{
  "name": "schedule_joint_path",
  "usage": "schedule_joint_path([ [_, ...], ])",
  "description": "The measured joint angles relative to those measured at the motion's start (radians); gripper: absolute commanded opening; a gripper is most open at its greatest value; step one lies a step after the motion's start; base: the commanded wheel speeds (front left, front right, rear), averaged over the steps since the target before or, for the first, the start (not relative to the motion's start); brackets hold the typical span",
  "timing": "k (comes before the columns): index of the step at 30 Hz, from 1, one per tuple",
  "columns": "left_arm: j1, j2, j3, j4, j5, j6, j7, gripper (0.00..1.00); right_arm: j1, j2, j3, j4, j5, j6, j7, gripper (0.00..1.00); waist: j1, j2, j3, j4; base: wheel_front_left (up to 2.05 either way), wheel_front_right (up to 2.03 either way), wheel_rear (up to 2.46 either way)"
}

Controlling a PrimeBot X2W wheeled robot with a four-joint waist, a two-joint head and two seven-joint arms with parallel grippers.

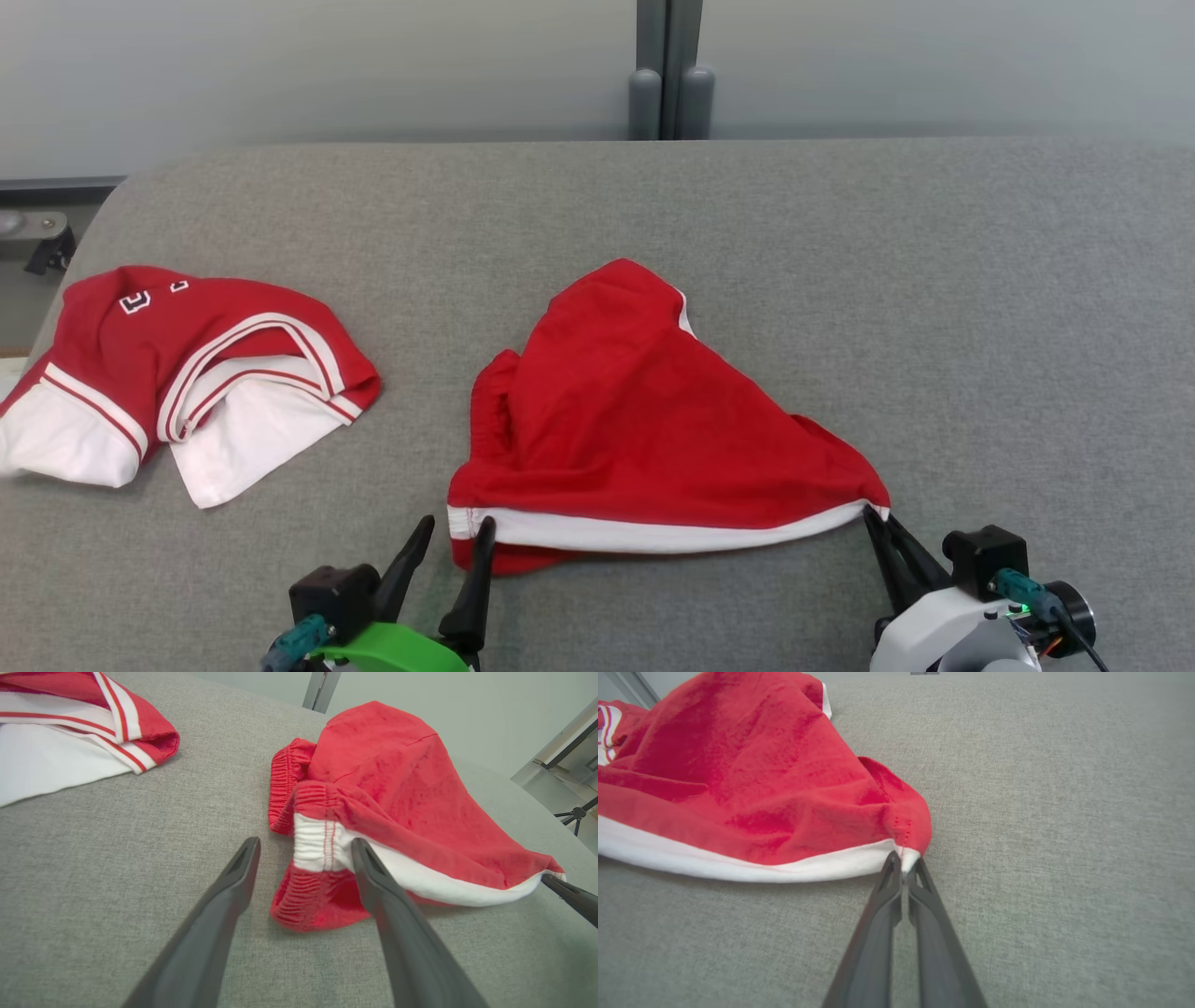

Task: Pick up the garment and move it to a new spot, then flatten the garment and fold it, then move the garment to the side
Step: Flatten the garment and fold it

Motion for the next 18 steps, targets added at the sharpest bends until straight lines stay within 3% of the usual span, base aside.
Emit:
schedule_joint_path([
  [5, -0.017, 0.024, -0.042, -0.002, -0.049, 0.0, 0.0, 1.0, -0.009, 0.0, -0.022, -0.004, -0.015, 0.0, 0.0, 0.0, 0.0, 0.0, 0.006, -0.001, 0.0, 0.0, 0.0],
  [6, -0.019, 0.025, -0.05, -0.003, -0.056, 0.0, 0.0, 0.92, -0.012, 0.0, -0.023, -0.004, -0.016, 0.0, 0.0, 0.0, 0.0, 0.0, 0.007, -0.001, 0.0, 0.0, 0.0],
  [7, -0.02, 0.027, -0.057, -0.003, -0.064, 0.0, 0.0, 0.79, -0.015, 0.0, -0.024, -0.004, -0.016, 0.0, 0.0, 0.0, 0.0, 0.0, 0.008, 0.0, 0.0, 0.0, 0.0],
  [10, -0.025, 0.035, -0.079, -0.006, -0.088, 0.0, 0.0, 0.11, -0.018, 0.0, -0.026, -0.006, -0.017, 0.0, 0.0, 0.0, 0.0, 0.0, 0.011, 0.002, 0.0, 0.0, 0.0],
  [11, -0.029, 0.039, -0.086, -0.007, -0.095, 0.0, 0.0, 0.0, -0.019, 0.0, -0.025, -0.006, -0.017, 0.0, 0.0, 0.0, 0.0, 0.0, 0.012, 0.002, 0.0, 0.0, 0.0],
  [18, -0.037, 0.055, -0.095, -0.036, -0.102, 0.0, 0.0, 0.0, -0.023, 0.0, -0.027, -0.009, -0.017, 0.0, 0.0, 0.0, 0.0, 0.0, 0.02, 0.005, 0.0, 0.0, 0.0],
])
